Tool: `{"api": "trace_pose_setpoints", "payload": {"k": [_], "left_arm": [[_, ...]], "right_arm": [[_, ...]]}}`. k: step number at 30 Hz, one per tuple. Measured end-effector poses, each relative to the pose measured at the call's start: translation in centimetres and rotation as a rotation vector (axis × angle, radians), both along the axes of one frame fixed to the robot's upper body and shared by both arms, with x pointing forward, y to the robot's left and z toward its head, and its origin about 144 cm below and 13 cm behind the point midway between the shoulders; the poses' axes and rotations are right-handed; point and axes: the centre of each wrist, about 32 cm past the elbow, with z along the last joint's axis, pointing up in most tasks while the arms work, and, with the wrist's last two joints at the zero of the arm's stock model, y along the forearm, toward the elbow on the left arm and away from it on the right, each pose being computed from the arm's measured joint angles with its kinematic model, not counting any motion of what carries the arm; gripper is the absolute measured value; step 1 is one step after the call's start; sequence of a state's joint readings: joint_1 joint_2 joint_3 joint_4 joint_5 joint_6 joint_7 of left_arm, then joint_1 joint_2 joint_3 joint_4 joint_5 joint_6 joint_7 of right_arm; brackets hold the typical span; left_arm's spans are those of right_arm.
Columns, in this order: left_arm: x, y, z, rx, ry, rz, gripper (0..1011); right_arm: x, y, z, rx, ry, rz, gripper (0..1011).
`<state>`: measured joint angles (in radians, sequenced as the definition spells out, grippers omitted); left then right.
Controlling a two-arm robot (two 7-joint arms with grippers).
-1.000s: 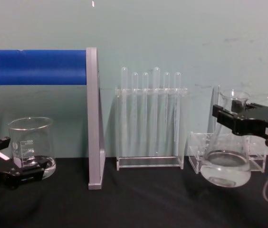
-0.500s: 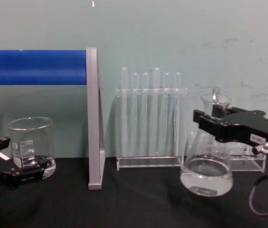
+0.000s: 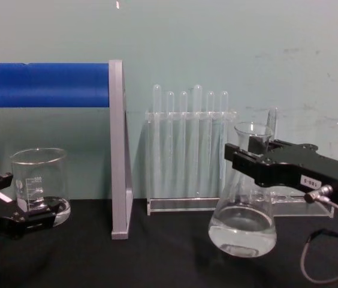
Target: Grasp the erlenmeyer flask with one hand, shake it three times, then place it back.
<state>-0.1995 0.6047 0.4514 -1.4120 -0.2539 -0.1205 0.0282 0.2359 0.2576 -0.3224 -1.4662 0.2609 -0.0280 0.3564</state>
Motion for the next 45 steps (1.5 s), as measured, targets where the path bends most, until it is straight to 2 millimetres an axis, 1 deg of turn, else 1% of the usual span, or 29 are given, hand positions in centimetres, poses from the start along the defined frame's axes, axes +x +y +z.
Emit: {"api": "trace_pose_setpoints", "payload": {"k": [14, 45], "left_arm": [[0.0, 0.0, 0.0, 0.0, 0.0, 0.0, 1001], [0.0, 0.0, 0.0, 0.0, 0.0, 0.0, 1001]], "right_arm": [[0.1, 0.2, -0.4, -0.004, 0.011, 0.002, 449], [1.6, 1.6, -3.1, -0.042, 0.044, -0.002, 449]]}}
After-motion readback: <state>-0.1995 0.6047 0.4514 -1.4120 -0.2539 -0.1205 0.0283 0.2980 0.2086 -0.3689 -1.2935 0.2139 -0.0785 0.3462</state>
